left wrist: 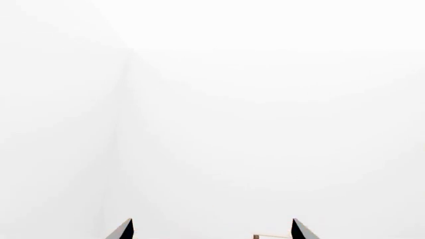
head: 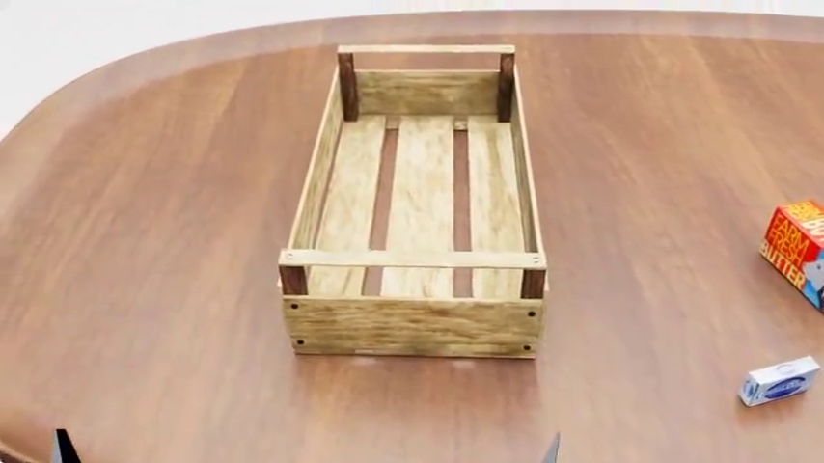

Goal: Pick up the cream cheese and put it in the tray.

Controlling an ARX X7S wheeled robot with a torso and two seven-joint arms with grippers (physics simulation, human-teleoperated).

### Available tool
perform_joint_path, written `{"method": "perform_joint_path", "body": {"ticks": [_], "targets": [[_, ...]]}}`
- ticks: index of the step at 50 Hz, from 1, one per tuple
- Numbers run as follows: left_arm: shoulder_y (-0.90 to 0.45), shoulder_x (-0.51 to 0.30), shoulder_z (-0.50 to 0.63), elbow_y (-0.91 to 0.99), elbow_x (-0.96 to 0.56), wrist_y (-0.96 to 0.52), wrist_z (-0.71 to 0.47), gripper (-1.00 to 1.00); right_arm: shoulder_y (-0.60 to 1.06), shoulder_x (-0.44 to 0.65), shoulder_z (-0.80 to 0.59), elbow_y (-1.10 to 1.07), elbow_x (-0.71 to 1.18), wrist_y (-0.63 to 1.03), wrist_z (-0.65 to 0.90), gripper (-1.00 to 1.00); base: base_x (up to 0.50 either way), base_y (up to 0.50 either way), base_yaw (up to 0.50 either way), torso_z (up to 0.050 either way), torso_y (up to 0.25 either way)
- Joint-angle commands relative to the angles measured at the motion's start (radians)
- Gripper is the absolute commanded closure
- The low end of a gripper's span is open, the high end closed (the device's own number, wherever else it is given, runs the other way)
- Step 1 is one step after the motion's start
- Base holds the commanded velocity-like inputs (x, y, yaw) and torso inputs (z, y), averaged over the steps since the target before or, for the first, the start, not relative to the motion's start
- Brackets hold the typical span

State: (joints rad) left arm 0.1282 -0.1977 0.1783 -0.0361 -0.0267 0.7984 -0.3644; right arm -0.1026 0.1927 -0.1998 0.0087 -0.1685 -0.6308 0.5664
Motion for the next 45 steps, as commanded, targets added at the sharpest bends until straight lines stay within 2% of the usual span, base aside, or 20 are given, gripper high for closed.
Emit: {"method": "perform_joint_path", "body": {"ticks": [1,27,45], "targets": [[-0.002,-0.004,0.005,-0.002,0.001,0.002,-0.007,-1.00,0.002,0.007,-0.008,0.000,0.007,0.003,0.004,-1.00,0.20,0.05,0.00,0.000,0.000],[0.003,-0.014,0.013,0.010,-0.001,-0.001,-0.024,-1.00,0.000,0.016,-0.020,-0.004,-0.001,0.003,0.024,-1.00,0.20,0.05,0.00,0.000,0.000],[-0.003,-0.020,0.020,0.003,-0.002,0.002,-0.033,-1.00,0.006,0.024,-0.031,0.001,0.005,0.003,0.031,-1.00,0.20,0.15,0.00,0.000,0.000]]}}
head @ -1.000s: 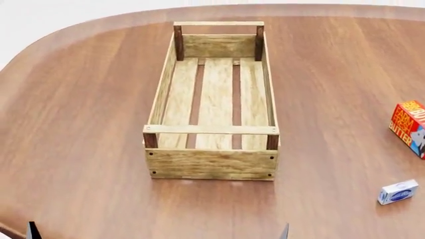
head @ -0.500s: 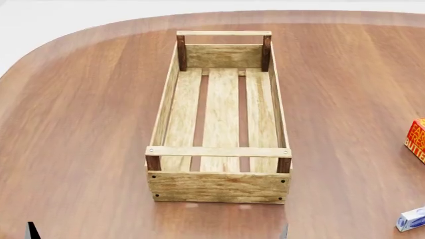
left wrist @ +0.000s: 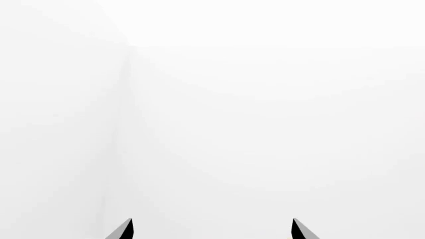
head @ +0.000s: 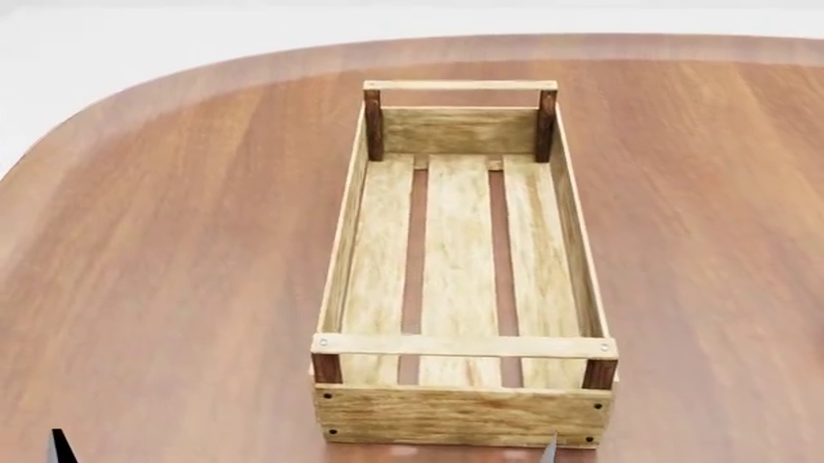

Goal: Pick up the cream cheese and put it in the tray.

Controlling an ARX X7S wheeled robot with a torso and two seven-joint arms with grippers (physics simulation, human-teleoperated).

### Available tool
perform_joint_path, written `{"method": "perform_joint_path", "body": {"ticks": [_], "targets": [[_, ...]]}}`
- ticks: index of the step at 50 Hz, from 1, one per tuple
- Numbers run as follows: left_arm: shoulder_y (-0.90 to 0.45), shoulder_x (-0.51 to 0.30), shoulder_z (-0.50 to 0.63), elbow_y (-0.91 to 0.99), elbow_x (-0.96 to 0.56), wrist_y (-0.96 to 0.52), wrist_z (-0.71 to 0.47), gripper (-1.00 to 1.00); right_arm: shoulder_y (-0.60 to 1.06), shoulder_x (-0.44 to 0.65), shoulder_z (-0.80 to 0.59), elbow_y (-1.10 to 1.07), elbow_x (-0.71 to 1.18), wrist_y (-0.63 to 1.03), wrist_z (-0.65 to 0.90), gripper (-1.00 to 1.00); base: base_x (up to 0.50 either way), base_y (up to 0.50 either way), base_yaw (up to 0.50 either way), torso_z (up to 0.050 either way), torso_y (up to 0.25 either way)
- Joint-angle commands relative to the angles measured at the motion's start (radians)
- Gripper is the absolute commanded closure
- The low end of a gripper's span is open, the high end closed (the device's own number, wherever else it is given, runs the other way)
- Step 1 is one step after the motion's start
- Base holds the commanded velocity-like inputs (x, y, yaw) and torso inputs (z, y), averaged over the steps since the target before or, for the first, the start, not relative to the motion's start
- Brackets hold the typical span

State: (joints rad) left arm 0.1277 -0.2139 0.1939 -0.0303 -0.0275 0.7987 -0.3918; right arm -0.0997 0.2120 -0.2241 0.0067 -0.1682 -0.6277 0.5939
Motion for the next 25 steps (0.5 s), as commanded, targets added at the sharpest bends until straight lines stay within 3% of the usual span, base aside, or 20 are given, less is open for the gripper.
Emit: {"method": "perform_joint_path", "body": {"ticks": [1,25], "targets": [[-0.002,-0.004,0.004,-0.004,0.001,0.002,-0.006,-1.00,0.005,0.008,-0.006,0.001,0.018,0.000,0.000,-1.00,0.21,0.18,0.00,0.000,0.000],[-0.002,-0.011,0.014,0.001,0.004,-0.001,-0.018,-1.00,0.009,0.021,-0.018,-0.003,0.046,0.007,0.002,-1.00,0.24,0.02,0.00,0.000,0.000]]}}
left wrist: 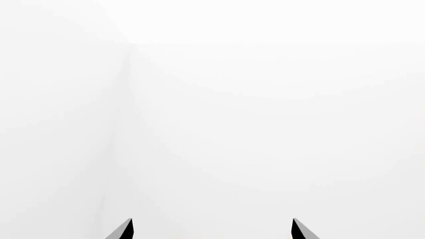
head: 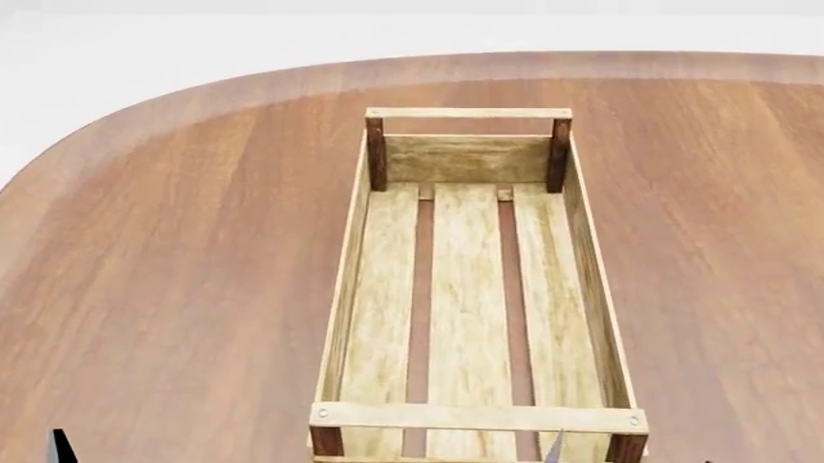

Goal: Pick up the cream cheese and put it in the tray.

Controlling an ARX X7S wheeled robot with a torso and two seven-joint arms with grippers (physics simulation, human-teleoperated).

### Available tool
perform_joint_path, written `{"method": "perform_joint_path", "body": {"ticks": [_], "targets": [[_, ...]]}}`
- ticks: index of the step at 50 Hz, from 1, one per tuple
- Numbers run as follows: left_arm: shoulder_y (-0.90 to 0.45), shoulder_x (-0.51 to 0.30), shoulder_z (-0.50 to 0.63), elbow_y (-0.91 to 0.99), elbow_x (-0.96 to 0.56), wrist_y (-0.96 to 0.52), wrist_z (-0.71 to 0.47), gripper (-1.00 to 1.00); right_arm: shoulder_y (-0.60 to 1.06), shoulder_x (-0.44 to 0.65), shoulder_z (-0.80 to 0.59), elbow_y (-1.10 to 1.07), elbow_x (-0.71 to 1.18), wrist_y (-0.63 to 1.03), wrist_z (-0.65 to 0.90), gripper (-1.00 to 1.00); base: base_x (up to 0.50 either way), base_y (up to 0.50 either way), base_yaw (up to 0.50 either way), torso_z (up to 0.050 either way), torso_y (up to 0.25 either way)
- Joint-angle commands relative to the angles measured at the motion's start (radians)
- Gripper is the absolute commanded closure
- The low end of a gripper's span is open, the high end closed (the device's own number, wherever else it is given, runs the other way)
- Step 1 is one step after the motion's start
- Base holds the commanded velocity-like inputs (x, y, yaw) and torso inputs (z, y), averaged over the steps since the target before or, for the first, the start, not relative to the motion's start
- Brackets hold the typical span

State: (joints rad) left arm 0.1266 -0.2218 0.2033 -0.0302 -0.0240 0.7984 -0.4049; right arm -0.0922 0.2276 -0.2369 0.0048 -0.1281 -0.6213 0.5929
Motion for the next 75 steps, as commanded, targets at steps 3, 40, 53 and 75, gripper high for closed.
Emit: {"method": "perform_joint_path", "body": {"ticks": [3,40,53,75], "targets": [[-0.003,-0.003,0.006,-0.002,0.002,-0.001,-0.007,-1.00,0.004,0.006,-0.007,0.002,0.006,0.000,0.004,-1.00,0.24,0.00,0.00,0.000,0.000],[-0.001,-0.015,0.017,-0.001,0.001,0.007,-0.025,-1.00,0.005,0.017,-0.022,0.000,0.002,0.002,0.023,-1.00,0.25,0.00,0.00,0.000,0.000],[0.001,-0.019,0.021,0.004,0.001,0.006,-0.031,-1.00,0.008,0.024,-0.032,0.007,0.030,-0.011,0.019,-1.00,0.25,0.00,0.00,0.000,0.001],[-0.006,-0.025,0.028,0.000,-0.002,0.004,-0.039,-1.00,0.009,0.028,-0.032,0.011,0.024,-0.022,0.039,-1.00,0.00,0.00,0.00,0.000,0.000]]}}
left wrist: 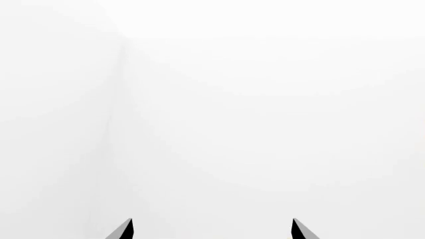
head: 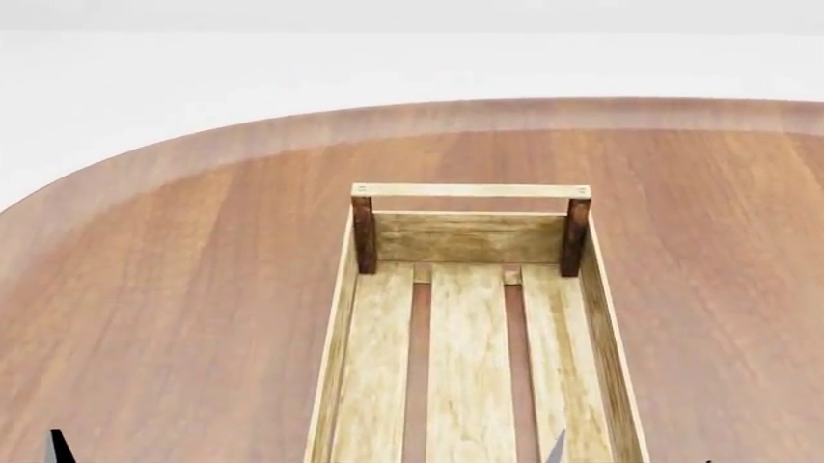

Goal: Pick up the cream cheese and put it in the tray.

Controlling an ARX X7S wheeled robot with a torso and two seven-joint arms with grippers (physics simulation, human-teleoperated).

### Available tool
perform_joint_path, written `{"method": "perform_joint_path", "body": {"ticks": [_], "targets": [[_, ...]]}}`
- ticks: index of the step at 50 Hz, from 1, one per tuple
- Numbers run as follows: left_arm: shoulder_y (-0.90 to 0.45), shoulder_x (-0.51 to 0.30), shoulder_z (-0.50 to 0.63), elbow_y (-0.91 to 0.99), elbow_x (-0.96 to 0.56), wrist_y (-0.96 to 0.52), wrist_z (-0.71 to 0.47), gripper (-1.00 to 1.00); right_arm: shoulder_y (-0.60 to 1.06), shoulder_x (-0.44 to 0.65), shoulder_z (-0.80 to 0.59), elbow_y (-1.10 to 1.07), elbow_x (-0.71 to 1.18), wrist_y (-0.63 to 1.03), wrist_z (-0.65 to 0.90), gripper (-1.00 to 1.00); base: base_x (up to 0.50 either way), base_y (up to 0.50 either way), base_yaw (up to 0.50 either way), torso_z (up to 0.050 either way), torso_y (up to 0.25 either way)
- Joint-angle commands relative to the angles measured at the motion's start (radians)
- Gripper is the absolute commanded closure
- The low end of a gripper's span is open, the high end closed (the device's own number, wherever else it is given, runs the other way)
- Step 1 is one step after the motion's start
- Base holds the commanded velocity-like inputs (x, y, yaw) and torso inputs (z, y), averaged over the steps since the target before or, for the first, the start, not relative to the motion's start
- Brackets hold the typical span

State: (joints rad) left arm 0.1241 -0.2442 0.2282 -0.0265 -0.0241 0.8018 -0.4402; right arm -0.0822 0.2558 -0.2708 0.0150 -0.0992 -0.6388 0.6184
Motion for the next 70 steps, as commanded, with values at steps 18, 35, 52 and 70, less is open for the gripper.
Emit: {"method": "perform_joint_path", "body": {"ticks": [18,35,52,70], "targets": [[0.003,-0.022,-0.001,0.026,-0.034,-0.014,-0.011,-1.00,-0.039,-0.005,0.067,-0.091,0.014,0.079,0.079,-1.00,0.00,0.00,0.00,0.000,0.000],[0.001,-0.034,-0.007,0.047,-0.066,-0.039,-0.022,-1.00,-0.064,-0.046,0.245,-0.150,0.025,0.221,0.263,-1.00,0.00,0.00,0.00,0.000,0.000],[-0.005,-0.044,-0.007,0.052,-0.086,-0.058,-0.026,-1.00,-0.059,-0.072,0.385,-0.164,0.154,0.364,0.371,-1.00,0.00,0.00,0.00,0.000,0.000],[-0.008,-0.047,-0.003,0.048,-0.082,-0.064,-0.031,-1.00,-0.011,-0.096,0.463,-0.124,0.236,0.505,0.468,-1.00,0.00,0.00,0.00,0.000,0.000]]}}
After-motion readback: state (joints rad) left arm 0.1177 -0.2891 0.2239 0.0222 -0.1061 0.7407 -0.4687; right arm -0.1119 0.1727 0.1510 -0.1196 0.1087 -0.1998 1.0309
